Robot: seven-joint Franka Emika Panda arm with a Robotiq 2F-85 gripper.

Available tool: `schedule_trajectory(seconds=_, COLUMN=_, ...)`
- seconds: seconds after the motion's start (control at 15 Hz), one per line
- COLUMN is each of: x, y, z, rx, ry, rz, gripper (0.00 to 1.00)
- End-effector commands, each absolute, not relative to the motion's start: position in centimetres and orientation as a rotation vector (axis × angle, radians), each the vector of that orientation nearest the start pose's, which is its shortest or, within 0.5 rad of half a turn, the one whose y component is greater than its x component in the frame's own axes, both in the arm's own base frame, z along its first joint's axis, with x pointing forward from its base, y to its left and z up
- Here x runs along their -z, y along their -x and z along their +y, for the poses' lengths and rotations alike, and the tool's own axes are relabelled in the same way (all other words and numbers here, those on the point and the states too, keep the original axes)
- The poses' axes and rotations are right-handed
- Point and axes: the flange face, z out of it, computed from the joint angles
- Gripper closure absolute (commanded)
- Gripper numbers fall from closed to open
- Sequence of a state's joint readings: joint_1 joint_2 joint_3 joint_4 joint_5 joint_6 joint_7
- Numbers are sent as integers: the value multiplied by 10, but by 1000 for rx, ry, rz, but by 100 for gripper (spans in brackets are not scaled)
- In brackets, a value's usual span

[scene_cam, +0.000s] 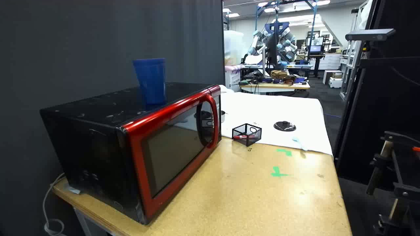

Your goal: Remove the red marker from the black box

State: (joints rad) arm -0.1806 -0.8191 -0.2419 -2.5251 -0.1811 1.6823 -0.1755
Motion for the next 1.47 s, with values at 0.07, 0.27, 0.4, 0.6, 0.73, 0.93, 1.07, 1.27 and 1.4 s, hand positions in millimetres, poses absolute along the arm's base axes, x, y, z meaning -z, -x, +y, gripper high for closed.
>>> schedule_trajectory(seconds=0.07, x=-522, y=-270, z=-152, rx=-57, ry=3127, rz=227, gripper=0)
schedule_trajectory(seconds=0.27, x=-522, y=-270, z=-152, rx=-57, ry=3127, rz=227, gripper=0)
schedule_trajectory(seconds=0.4, x=-522, y=-270, z=-152, rx=-57, ry=3127, rz=227, gripper=0)
schedule_trajectory(seconds=0.6, x=-486, y=-307, z=-143, rx=-178, ry=3105, rz=-3, gripper=0)
schedule_trajectory(seconds=0.73, x=-456, y=-334, z=-133, rx=-241, ry=3107, rz=-164, gripper=0)
schedule_trajectory(seconds=0.93, x=-413, y=-378, z=-127, rx=-238, ry=3139, rz=-355, gripper=0)
schedule_trajectory(seconds=1.07, x=-391, y=-407, z=-130, rx=-165, ry=3131, rz=-458, gripper=0)
schedule_trajectory(seconds=1.27, x=-365, y=-441, z=-128, rx=-124, ry=3086, rz=-649, gripper=0)
schedule_trajectory(seconds=1.4, x=-362, y=-432, z=-126, rx=-134, ry=3103, rz=-603, gripper=0)
